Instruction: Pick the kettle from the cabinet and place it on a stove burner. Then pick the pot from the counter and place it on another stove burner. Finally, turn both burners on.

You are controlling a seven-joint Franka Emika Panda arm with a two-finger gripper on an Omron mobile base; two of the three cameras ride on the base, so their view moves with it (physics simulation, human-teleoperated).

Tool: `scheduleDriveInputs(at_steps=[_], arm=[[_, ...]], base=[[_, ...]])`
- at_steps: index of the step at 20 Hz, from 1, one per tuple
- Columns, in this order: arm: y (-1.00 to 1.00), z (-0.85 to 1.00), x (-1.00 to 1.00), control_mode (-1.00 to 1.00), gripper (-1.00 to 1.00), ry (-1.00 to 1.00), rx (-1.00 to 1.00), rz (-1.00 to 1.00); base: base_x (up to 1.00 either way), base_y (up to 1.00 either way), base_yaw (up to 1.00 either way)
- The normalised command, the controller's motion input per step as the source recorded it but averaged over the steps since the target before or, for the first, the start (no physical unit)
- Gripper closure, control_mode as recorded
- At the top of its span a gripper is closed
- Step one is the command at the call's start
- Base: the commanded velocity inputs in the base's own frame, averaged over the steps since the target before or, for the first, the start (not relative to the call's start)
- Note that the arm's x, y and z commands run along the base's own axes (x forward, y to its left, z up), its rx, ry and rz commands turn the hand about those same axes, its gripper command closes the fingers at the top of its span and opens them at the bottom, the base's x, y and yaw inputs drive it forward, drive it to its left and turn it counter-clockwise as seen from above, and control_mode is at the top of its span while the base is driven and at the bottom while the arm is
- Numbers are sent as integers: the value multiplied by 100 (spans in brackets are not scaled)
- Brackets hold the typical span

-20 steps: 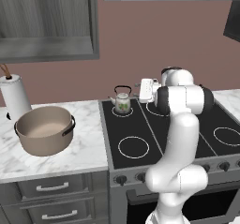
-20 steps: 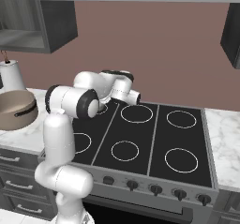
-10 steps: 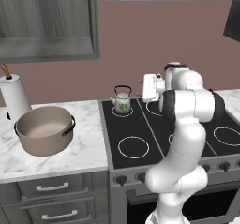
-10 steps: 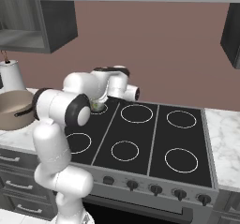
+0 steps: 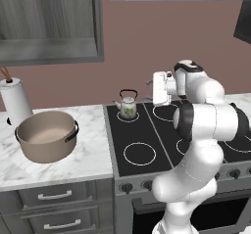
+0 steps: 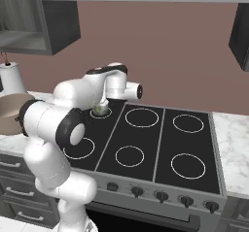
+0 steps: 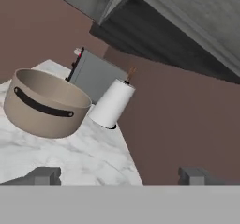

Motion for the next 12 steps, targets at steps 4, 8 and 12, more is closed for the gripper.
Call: scheduleDriveInputs(at_steps=[4,8,12], arm=[[6,22,-41,-100,-100,-16,-15,0],[10,22,-44,-100,-100,-17,-16,0],[16,19,-44,-100,-100,-13,-16,0]], base=[[0,0,0],[0,0,0],[0,0,0]])
